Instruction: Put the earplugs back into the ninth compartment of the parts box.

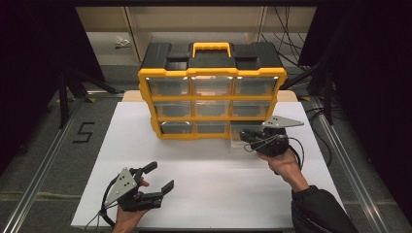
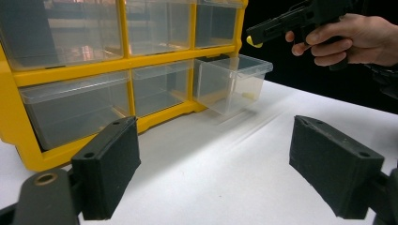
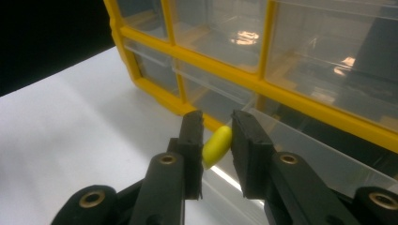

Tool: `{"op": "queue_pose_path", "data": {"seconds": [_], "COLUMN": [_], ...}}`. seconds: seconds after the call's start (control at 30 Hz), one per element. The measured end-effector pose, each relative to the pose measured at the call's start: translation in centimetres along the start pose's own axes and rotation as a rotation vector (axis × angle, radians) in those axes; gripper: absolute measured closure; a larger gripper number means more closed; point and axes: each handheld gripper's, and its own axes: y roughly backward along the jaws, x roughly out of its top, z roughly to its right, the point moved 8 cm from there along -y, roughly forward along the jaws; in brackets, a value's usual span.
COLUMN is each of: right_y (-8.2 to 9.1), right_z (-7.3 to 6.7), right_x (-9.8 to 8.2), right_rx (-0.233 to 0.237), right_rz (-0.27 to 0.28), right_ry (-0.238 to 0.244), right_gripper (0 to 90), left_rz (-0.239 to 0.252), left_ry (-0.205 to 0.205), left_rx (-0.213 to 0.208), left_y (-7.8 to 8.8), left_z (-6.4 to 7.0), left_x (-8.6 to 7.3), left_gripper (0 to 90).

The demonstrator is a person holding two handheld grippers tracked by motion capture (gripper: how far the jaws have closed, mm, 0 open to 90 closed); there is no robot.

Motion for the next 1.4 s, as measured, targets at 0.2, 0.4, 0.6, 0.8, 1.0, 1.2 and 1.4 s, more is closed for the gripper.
{"op": "queue_pose_path", "data": {"seconds": [0.2, 0.4, 0.6, 0.8, 1.0, 1.2, 1.4], "right_y": [0.1, -0.1, -0.5, -0.7, -0.3, 0.5, 1.1], "right_z": [0.9, 1.9, 3.0, 4.2, 4.1, 2.2, -0.3], "right_x": [0.0, -0.3, -1.0, -1.6, -1.3, -0.6, -0.5], "right_rx": [-0.032, -0.064, -0.097, -0.133, -0.133, -0.102, -0.059], "right_rz": [0.012, 0.014, -0.006, -0.019, -0.005, 0.038, 0.084], "right_ry": [-0.013, -0.040, -0.063, -0.110, -0.125, -0.104, -0.073], "right_gripper": [74.5, 74.4, 73.1, 62.2, 46.6, 35.2, 31.6], "left_rz": [-0.002, -0.003, -0.003, -0.004, -0.003, -0.001, -0.002], "left_ry": [0.000, 0.000, 0.000, 0.000, 0.001, 0.002, 0.005], "left_rx": [0.000, 0.000, 0.000, 0.000, -0.001, -0.002, -0.005], "left_y": [0.0, -0.1, 0.0, 0.0, 0.0, 0.0, 0.0], "left_z": [0.0, 0.0, 0.0, 0.0, 0.0, 0.0, 0.1], "left_x": [0.0, 0.0, 0.0, -0.1, 0.0, 0.0, 0.0], "left_gripper": [16.2, 16.1, 16.2, 16.2, 16.2, 16.1, 16.1]}}
